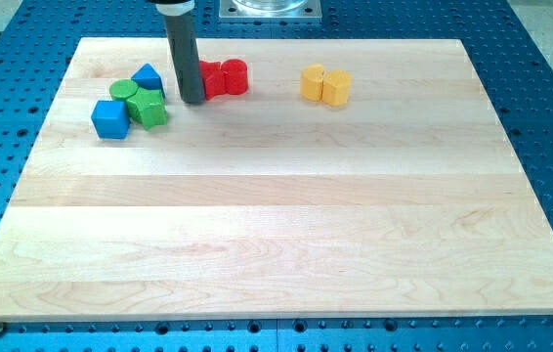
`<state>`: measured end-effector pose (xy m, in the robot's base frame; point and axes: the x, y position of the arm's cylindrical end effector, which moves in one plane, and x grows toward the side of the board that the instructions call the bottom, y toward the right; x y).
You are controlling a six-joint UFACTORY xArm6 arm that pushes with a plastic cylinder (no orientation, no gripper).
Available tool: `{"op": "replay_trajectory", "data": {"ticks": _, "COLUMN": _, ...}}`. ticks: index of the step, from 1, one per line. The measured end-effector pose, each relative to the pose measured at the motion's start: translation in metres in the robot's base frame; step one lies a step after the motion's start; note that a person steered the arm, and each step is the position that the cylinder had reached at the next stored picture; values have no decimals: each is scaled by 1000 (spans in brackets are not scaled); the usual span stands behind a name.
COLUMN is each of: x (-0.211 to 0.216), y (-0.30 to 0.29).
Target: Push the cube to the left of the green circle
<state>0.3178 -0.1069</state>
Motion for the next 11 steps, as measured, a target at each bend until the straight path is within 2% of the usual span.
{"op": "replay_trajectory", "data": {"ticks": 1, "x": 36, "y": -5}}
{"op": "replay_trajectory", "data": {"ticks": 2, "x": 110, "y": -28}}
{"op": "replay_trajectory", "data": {"ticks": 3, "x": 126, "y": -92}}
{"op": "replay_trajectory", "data": {"ticks": 5, "x": 88, "y": -95}}
{"op": "replay_trajectory", "data": {"ticks": 7, "x": 58, "y": -147}}
{"op": "replay_trajectory", "data": {"ticks": 8, "x": 47, "y": -150}}
{"op": "replay_trajectory", "data": {"ticks": 9, "x": 5, "y": -154}}
{"op": "replay_trajectory", "data": {"ticks": 10, "x": -2, "y": -134}}
{"op": "replay_trajectory", "data": {"ticks": 11, "x": -37, "y": -131}}
